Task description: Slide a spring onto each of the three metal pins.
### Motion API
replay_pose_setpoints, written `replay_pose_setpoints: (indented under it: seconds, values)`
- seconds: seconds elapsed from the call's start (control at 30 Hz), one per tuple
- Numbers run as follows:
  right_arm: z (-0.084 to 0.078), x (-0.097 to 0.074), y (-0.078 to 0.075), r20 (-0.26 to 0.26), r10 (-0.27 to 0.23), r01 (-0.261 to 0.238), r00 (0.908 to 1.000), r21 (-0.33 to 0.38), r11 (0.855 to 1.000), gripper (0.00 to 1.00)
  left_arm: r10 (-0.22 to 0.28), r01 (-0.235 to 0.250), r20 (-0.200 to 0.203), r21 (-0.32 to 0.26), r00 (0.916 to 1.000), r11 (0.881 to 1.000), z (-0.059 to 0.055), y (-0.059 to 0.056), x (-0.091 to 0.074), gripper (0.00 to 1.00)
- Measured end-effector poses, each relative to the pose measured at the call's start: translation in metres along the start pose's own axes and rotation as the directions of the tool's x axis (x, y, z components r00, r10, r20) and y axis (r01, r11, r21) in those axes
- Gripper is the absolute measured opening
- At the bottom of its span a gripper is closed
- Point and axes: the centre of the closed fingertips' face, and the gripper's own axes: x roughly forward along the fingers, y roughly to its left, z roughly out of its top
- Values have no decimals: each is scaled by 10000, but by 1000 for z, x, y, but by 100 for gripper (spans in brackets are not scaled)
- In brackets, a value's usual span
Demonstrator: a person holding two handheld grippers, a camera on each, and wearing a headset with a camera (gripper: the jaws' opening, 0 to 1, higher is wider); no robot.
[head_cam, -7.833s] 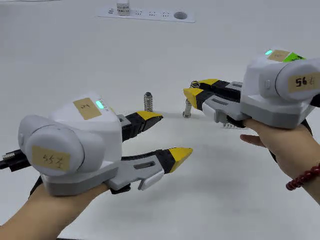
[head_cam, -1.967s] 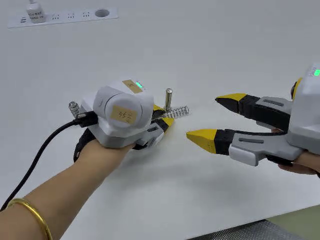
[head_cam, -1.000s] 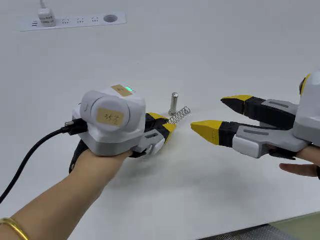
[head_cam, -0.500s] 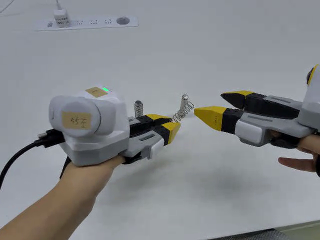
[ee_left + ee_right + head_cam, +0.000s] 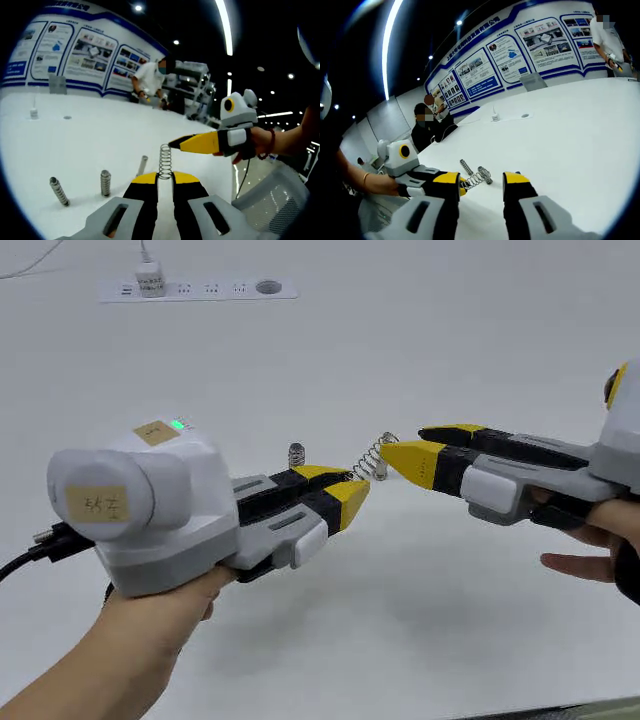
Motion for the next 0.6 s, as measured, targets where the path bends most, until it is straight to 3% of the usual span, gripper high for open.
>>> replay_pose_setpoints:
  seconds: [0.2, 0.6]
  values:
    - [0, 8, 12, -24, 421, -421, 9991, 190, 9989, 31, -153, 158, 425, -119, 9990, 9998, 6, -1, -5, 9]
    - [7, 14, 26, 379, 1124, -1167, 9929, 1438, 9827, 24, -608, 625, 1109, -116, 9920, 9980, 19, -12, -12, 9]
